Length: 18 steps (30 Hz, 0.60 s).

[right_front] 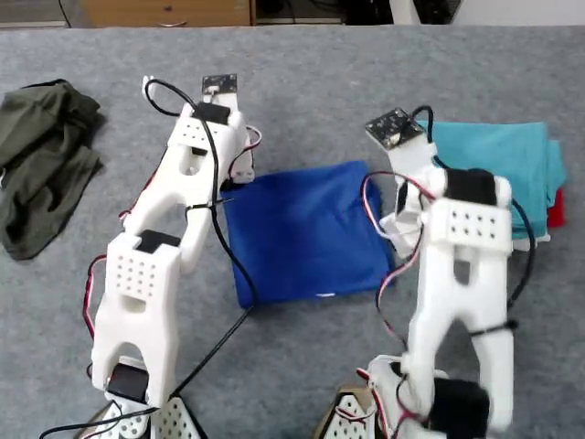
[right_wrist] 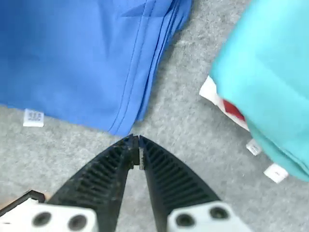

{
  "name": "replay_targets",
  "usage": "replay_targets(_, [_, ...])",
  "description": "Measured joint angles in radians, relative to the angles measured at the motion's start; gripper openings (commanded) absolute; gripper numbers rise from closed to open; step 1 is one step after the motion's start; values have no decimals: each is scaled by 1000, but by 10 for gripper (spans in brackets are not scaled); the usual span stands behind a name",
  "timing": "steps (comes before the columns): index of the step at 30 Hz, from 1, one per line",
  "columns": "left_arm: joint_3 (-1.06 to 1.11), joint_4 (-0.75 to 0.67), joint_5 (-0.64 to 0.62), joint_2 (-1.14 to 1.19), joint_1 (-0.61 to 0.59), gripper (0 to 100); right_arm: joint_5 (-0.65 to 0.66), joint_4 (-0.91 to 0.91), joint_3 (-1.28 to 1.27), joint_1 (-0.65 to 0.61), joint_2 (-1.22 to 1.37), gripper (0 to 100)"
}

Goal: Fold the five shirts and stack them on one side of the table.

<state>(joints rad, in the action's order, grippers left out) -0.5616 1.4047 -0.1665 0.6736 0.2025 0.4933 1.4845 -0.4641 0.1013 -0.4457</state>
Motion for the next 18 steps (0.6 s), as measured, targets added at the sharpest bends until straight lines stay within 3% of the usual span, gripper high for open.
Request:
replay_targets(3, [0, 58, 0, -71, -3, 18, 0, 32, -52, 0, -54, 32])
replay_targets(9, [100, 112, 25, -157, -101, 18, -34, 38, -196, 0, -114, 290])
replay_targets(13, [293, 77, 43, -273, -120, 18, -25, -14, -259, 0, -118, 294])
replay_targets(18, [629, -114, 43, -471, -120, 19, -54, -173, -350, -32, -40, 293])
